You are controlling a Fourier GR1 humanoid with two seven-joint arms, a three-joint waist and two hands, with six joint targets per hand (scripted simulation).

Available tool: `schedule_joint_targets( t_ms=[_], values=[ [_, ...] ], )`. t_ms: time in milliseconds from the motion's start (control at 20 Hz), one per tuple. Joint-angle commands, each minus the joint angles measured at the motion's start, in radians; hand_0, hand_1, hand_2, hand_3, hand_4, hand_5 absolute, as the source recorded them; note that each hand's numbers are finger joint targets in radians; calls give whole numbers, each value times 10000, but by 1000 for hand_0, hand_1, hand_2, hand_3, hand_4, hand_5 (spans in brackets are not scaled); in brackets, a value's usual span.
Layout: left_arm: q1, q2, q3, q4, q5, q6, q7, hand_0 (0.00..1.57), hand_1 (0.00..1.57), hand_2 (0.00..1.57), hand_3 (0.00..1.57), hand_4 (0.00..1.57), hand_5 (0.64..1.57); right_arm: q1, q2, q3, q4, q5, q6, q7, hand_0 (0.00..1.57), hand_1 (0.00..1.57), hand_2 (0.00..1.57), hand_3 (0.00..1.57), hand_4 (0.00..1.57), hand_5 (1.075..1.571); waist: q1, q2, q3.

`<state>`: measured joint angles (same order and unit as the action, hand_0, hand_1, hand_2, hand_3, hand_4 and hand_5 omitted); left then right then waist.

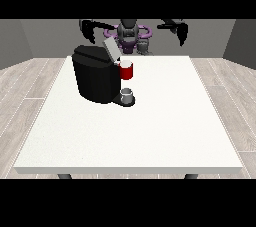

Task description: Insert the coffee pod into the coffee machine and close the lid

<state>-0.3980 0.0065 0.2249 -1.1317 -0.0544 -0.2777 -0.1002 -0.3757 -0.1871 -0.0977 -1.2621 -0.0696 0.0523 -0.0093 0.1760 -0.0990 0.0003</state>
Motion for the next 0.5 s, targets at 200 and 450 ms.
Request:
schedule_joint_targets(
  t_ms=[200,450],
  values=[
    [1094,250,-283,-1226,242,619,-179,0,0,0,0,0,1571,-743,682,440,472,314,-218,-183,0,0,0,0,0,1571,-687,700,-3],
    [1909,350,-636,-2142,547,143,415,0,0,0,0,0,1571,-1174,166,172,1229,490,0,-41,0,0,0,0,0,1571,-159,564,-2]
  ],
)
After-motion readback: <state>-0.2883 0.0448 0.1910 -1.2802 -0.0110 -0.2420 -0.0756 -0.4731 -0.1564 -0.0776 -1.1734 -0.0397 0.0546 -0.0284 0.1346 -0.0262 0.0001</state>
